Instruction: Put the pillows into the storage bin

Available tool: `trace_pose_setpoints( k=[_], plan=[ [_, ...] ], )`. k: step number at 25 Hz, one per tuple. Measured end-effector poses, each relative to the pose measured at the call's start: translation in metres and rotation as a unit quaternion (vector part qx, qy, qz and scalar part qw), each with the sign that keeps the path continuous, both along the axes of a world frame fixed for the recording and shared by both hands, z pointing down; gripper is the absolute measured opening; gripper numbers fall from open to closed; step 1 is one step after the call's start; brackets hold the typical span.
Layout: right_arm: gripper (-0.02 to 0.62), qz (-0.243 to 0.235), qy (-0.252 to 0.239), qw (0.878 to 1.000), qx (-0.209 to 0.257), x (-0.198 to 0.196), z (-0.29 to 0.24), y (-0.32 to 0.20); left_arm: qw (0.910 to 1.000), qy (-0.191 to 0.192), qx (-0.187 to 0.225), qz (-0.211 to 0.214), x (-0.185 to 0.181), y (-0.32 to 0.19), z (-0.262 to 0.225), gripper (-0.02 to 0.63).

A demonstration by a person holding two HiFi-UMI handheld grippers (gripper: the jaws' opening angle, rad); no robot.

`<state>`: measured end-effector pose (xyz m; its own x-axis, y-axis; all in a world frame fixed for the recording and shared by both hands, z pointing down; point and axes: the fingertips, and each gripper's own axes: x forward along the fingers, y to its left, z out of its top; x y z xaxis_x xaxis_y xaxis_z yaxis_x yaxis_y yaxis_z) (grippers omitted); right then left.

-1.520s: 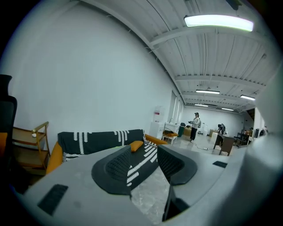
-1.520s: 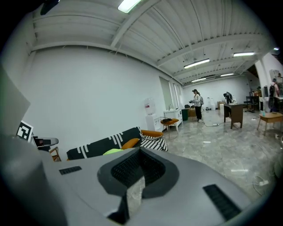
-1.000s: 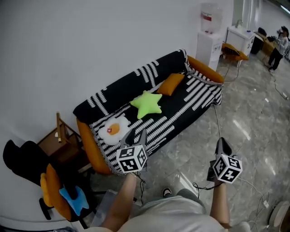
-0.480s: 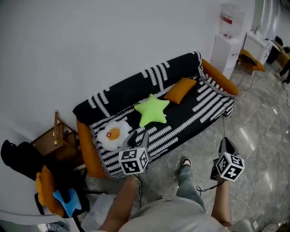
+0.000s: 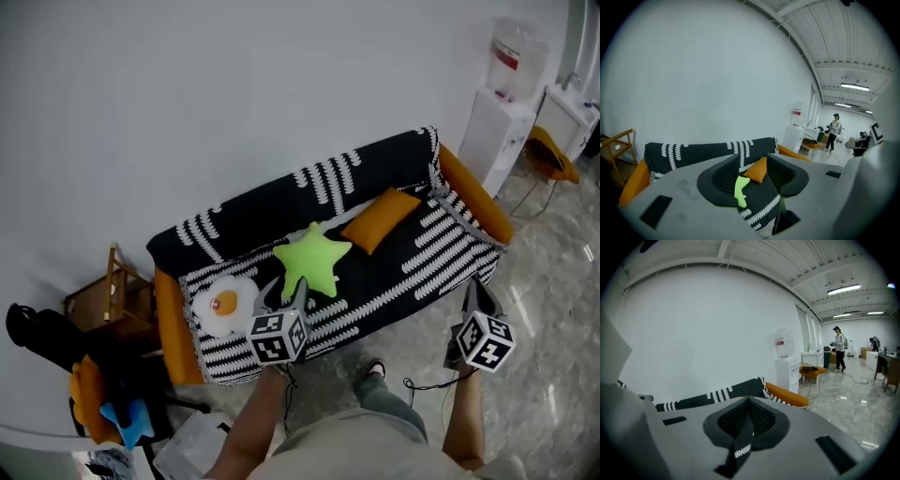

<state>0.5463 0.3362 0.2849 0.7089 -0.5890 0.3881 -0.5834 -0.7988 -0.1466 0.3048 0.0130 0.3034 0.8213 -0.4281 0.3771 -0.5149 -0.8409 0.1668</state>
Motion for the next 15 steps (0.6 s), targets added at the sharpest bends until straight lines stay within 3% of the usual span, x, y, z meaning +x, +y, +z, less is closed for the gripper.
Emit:
trace_pose_setpoints(
  k=[8, 15],
  plan=[
    [0.002, -0.033, -0.019, 0.999, -0.027, 0.099, 0.02, -0.046, 0.9996, -0.016, -0.024, -0.003, 0.11, -0.022, 0.025, 0.186],
    [0.002, -0.018, -0.026, 0.999, -0.039, 0.139, 0.033, -0.075, 0.996, -0.046, -0.05, 0.057, 0.193, -0.032, 0.068, 0.186]
  ],
)
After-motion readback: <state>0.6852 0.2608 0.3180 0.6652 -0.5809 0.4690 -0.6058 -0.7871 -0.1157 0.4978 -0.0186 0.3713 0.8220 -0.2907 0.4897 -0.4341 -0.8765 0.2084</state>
